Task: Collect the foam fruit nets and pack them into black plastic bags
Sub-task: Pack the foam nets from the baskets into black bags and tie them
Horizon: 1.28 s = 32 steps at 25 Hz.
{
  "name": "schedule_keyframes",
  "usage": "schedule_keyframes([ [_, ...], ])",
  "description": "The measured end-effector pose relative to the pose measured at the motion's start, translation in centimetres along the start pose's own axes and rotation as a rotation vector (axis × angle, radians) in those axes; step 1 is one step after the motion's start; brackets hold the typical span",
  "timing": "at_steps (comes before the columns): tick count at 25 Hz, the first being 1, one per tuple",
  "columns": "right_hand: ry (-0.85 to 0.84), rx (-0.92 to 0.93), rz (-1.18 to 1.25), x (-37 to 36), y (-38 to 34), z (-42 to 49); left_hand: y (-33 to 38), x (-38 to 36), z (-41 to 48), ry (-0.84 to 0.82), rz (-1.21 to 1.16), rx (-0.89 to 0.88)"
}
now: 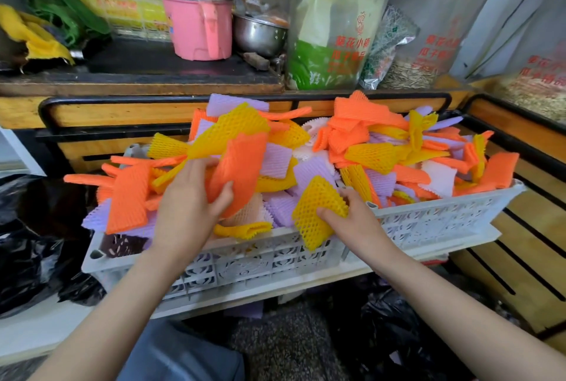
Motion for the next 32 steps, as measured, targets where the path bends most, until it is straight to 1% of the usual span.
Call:
schedule_keyframes([
  [1,0.045,0.062,-0.03,0.3,-0.8,-0.6,1.7,-0.3,-0.1,0.02,-0.063,0.007],
  [3,0.084,0.158,-0.025,0.4,-2.1,-2.0,4.9,-2.1,-0.8,0.005,-0.174,-0.003],
  [4,0.083,0.178,0.008,0.4,-2.3,-2.7,6.3,-3.2,-1.3,-0.013,-0.226,-0.004],
  [6,0.068,0.16,0.132,1.0,-1.8,-4.1,8.9,-5.1,-2.6,-0.037,-0.331,0.005],
  [9,0.049,0.083,0.276,3.1,0.7,-5.7,12.6,-7.7,-5.2,-0.098,-0.48,-0.059],
  [11,0.104,0.023,0.315,5.3,3.7,-6.4,14.9,-10.3,-7.3,-0.223,-0.609,-0.091],
  [14,0.199,-0.085,0.315,8.2,8.8,-7.5,17.5,-14.7,-10.5,-0.409,-0.745,-0.077],
  [17,0.292,-0.204,0.359,10.7,13.9,-8.6,19.9,-19.1,-13.5,-0.546,-0.869,0.014],
  [19,0.362,-0.288,0.308,12.2,17.6,-9.2,21.2,-21.9,-15.4,-0.635,-0.932,0.114],
  [21,0.445,-0.376,0.265,13.5,21.7,-10.0,22.3,-24.9,-17.5,-0.743,-0.956,0.176],
  [23,0.502,-0.475,0.256,14.3,25.9,-10.8,22.7,-28.1,-19.6,-0.867,-0.949,0.192],
  [25,0.543,-0.59,0.259,15.0,29.9,-11.8,22.3,-31.2,-21.4,-0.966,-0.886,0.144],
  [26,0.564,-0.65,0.267,15.4,32.0,-12.3,21.5,-32.9,-22.2,-1.008,-0.814,0.104],
  [29,0.614,-0.795,0.25,16.6,36.9,-13.8,17.2,-37.6,-24.4,-1.142,-0.488,0.033],
  [32,0.601,-0.886,0.216,17.3,39.8,-14.8,13.4,-41.6,-26.5,-1.304,-0.177,-0.014],
])
Point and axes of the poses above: each hand's wrist, its own z-axis towards the middle knuckle, its own x-axis out of the back of the hand, y = z × x, the point moved 7 cm from there along z, towards the middle knuckle, and after that the axes turned 5 degrees about -z, right-handed, at the moved point
